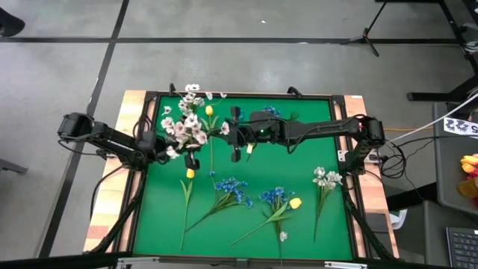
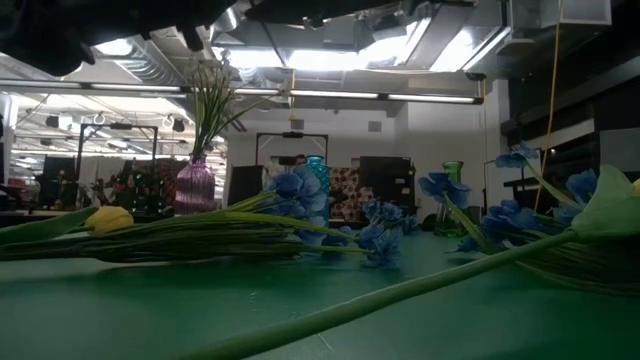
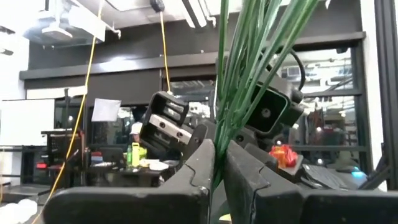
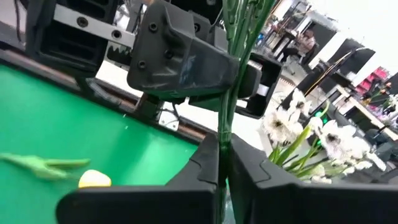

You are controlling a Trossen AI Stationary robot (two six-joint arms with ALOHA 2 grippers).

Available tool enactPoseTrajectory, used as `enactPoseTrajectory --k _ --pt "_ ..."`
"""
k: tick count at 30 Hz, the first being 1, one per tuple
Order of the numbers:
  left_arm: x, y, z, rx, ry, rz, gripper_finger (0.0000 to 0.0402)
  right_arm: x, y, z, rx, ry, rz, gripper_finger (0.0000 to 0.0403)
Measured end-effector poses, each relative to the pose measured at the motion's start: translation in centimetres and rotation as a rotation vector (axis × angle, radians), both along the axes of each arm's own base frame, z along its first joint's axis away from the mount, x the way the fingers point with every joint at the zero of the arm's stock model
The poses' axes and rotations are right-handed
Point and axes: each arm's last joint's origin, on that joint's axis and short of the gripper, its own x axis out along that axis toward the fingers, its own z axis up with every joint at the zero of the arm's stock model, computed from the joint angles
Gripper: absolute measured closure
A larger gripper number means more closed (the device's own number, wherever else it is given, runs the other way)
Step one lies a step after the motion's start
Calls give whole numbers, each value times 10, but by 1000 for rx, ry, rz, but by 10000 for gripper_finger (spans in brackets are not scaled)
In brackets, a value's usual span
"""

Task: Sort flowers into vase by color
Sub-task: Put the top white flowers into the violet vase

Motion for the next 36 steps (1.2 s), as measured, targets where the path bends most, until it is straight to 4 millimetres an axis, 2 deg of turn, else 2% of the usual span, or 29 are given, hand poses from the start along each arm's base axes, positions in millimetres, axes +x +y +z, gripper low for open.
enactPoseTrajectory --k 12,16,21,25,29,33,36 --pt "2 0 -4 68 65 35 375 -1 -1 -2 -15 24 -27 393" --pt "2 -3 -6 123 101 39 327 -2 0 -3 -39 42 -26 393" --pt "3 -3 -6 104 99 20 247 -2 -1 -2 -39 44 -38 393" --pt "3 -3 -6 99 96 22 203 -2 -2 -2 -43 43 -63 393" --pt "1 -2 -2 41 41 34 184 -3 -3 -1 -49 37 -96 393" --pt "0 1 -2 -55 17 81 185 -3 -5 -1 -99 46 -136 393" --pt "0 1 -3 -62 24 87 187 -3 -5 -1 -106 48 -137 393"
